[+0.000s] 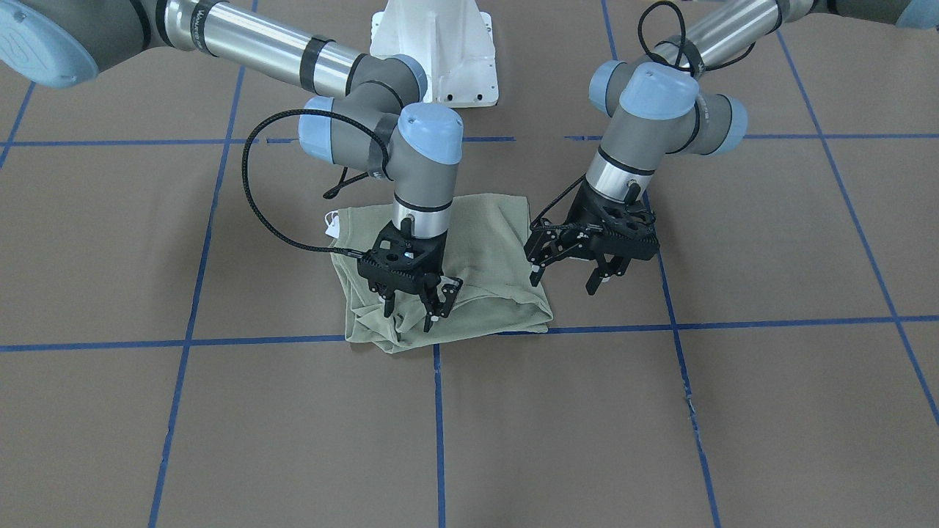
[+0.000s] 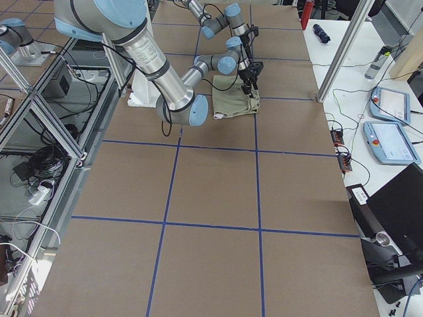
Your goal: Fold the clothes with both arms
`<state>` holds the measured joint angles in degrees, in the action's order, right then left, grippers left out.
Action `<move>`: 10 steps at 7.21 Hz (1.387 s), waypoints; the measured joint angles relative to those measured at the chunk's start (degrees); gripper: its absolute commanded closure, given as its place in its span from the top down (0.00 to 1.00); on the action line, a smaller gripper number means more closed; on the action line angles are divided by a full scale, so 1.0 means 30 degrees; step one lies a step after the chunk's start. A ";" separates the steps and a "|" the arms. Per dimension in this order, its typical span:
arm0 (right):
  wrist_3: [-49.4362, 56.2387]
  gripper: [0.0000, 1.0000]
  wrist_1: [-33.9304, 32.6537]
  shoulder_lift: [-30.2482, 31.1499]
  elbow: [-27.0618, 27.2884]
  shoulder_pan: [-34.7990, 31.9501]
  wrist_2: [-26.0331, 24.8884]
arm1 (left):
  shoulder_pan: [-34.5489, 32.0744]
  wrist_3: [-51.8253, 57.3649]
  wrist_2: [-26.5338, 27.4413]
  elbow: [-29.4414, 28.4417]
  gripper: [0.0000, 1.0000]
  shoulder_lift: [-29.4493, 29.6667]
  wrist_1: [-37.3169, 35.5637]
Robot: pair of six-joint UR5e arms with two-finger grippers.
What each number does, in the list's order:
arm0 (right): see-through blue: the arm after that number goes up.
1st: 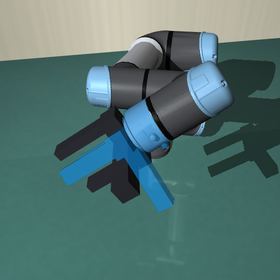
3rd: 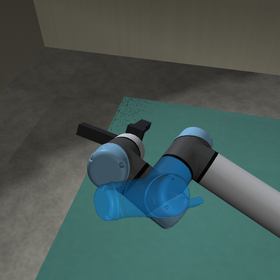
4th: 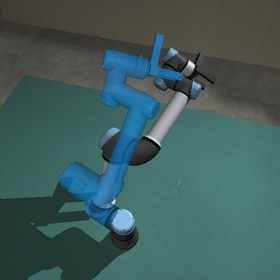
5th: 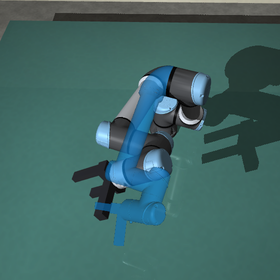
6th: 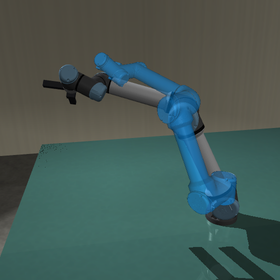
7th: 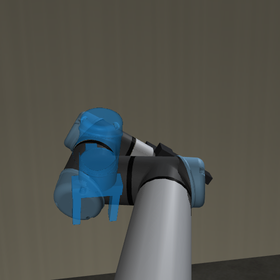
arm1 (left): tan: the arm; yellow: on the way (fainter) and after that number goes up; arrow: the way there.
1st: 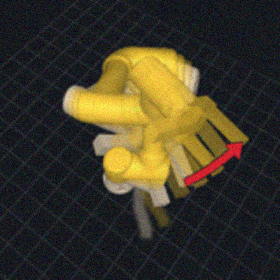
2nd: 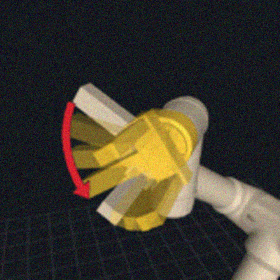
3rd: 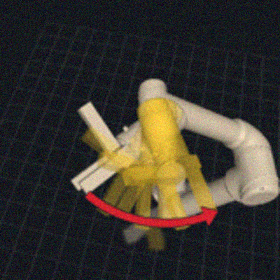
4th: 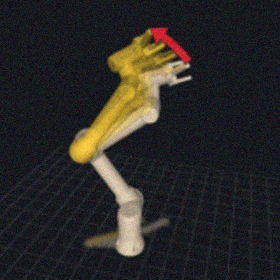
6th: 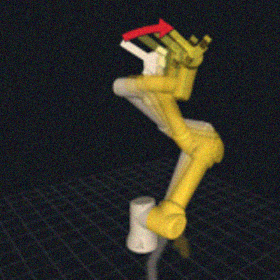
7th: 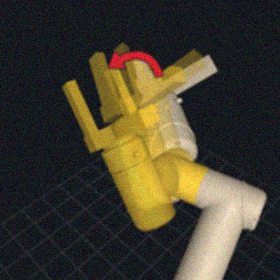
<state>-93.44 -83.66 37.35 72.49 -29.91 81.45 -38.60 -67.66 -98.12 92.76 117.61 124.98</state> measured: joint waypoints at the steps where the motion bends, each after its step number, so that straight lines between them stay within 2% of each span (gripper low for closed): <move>1: -0.0166 0.10 -0.0002 -0.0044 -0.0149 0.0003 -0.0089 | 0.0004 -0.0020 0.0006 -0.0016 1.00 -0.0003 -0.0001; 2: -0.0344 0.00 -0.0003 -0.0111 -0.0209 0.0005 -0.0120 | 0.0005 -0.0037 0.0009 -0.0027 1.00 -0.0004 -0.0001; 10: -0.0584 0.00 -0.0162 -0.0393 -0.0353 -0.0201 -0.0137 | 0.0006 -0.0071 0.0012 -0.0064 1.00 -0.0033 0.0025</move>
<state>-95.20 -84.15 36.17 71.43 -30.52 81.04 -38.58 -67.87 -98.09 92.56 117.51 125.06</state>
